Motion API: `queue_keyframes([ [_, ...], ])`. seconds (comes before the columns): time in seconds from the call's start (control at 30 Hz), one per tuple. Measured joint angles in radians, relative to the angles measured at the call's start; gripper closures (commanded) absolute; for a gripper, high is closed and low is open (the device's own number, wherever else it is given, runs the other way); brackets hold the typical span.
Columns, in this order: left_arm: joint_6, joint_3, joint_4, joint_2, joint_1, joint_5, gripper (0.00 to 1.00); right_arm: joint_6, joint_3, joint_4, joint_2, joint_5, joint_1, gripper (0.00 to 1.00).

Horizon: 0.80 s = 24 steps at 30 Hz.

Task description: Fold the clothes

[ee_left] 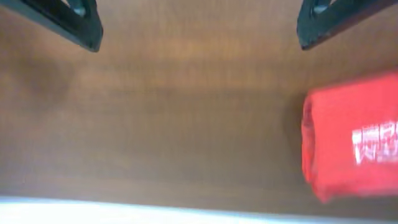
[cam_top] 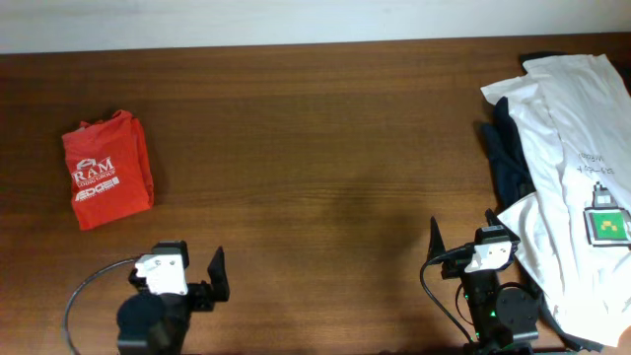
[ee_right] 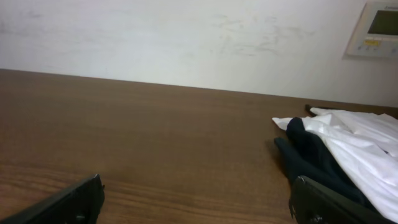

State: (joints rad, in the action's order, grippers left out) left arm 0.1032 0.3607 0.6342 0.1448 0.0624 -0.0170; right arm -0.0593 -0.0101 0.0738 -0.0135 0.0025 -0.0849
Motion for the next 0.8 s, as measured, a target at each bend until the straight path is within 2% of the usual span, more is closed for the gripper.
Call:
queue_keyframes([
  [0.13, 0.000, -0.205, -0.356, -0.119, 0.000, 0.011, 0.01, -0.001, 0.000, 0.001, 0.000, -0.003, 0.000, 0.01],
  [0.2, 0.000, -0.310, -0.604, -0.130, 0.000, 0.033, 0.01, -0.001, 0.000, 0.000, 0.000, -0.003, 0.000, 0.01],
  [0.23, -0.001, -0.327, -0.636, -0.132, 0.000, 0.040, 0.01, -0.001, 0.000, 0.000, 0.000, -0.003, 0.000, 0.01],
  [0.37, -0.027, -0.345, -0.550, -0.134, -0.002, 0.051, 0.01, -0.001, 0.000, 0.000, 0.000, -0.003, 0.000, 0.01],
  [0.8, -0.035, -0.345, -0.551, -0.134, -0.002, 0.048, 0.01, -0.001, 0.000, 0.000, 0.000, -0.003, 0.000, 0.01],
])
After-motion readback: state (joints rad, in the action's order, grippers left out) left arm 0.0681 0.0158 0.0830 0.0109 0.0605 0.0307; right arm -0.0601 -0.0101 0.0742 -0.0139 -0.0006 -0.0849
